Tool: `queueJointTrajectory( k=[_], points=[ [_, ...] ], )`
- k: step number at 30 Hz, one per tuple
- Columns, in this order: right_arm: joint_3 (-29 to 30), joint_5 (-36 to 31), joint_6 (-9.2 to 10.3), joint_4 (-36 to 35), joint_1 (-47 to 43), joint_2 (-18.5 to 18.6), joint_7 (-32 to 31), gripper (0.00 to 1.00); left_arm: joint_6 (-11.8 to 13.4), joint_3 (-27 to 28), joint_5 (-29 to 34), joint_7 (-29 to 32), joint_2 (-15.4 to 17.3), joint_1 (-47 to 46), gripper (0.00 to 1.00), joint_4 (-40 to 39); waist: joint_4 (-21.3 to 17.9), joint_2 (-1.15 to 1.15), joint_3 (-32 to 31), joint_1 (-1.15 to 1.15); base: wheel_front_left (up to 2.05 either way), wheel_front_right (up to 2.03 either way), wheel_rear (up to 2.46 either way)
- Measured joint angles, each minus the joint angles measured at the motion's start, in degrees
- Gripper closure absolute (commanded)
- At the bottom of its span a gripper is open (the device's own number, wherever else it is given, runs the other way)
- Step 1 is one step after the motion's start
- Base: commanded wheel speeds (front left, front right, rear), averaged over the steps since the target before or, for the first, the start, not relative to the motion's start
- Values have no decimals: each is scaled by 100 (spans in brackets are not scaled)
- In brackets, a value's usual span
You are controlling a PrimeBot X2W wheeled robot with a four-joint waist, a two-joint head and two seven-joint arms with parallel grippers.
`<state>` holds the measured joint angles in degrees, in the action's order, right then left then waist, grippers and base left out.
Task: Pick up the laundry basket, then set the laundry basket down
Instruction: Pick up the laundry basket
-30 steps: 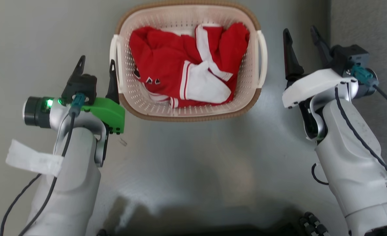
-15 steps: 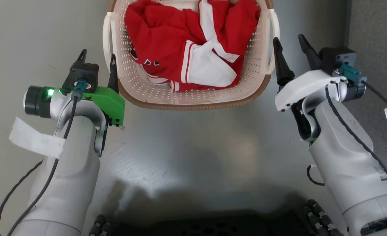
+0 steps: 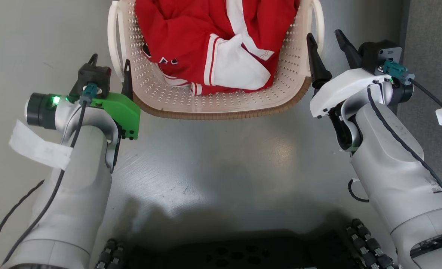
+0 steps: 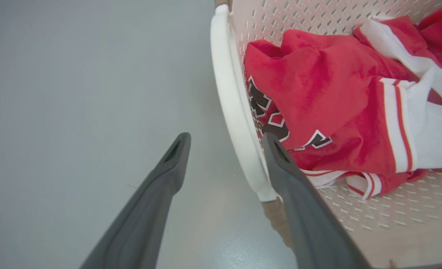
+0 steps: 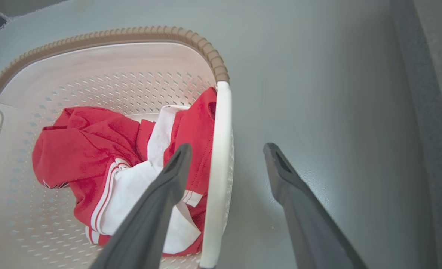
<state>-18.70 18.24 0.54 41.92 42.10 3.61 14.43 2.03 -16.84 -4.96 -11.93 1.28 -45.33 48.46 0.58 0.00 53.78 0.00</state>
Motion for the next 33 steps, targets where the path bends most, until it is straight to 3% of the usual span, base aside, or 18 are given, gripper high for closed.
queueJointTrajectory(
  k=[24, 26, 29, 30, 31, 32, 33],
  points=[
    [-525, 503, -2, 783, 676, 10, -1, 0, -220, -371, -702, -75, -11, -486, 0, 476, 43, 0, 311, 0, 0, 0, 0],
    [-564, 565, -4, 837, 698, 10, -1, 10, -253, -402, -764, -75, -12, -505, 0, 504, 51, 0, 350, 0, 0, 0, 0],
    [-628, 646, -55, 939, 701, 12, -2, 46, -254, -456, -821, -76, -14, -515, 0, 571, 63, 0, 376, 0, 0, 0, 0],
    [-653, 664, -56, 967, 705, 11, -2, 58, -260, -477, -859, -79, -14, -521, 40, 580, 64, 0, 381, 0, 0, 0, 0],
    [-677, 677, -63, 993, 711, 12, -2, 65, -285, -509, -916, -81, -15, -531, 73, 590, 65, 0, 385, 0, 0, 0, 0],
    [-701, 706, -63, 1017, 723, 12, -2, 76, -304, -542, -957, -81, -16, -543, 97, 603, 64, 0, 387, 0, 0, 0, 0],
    [-728, 714, -65, 1038, 740, 12, -2, 96, -305, -570, -979, -81, -27, -555, 100, 616, 64, 0, 388, 0, 0, 0, 0]
  ],
)
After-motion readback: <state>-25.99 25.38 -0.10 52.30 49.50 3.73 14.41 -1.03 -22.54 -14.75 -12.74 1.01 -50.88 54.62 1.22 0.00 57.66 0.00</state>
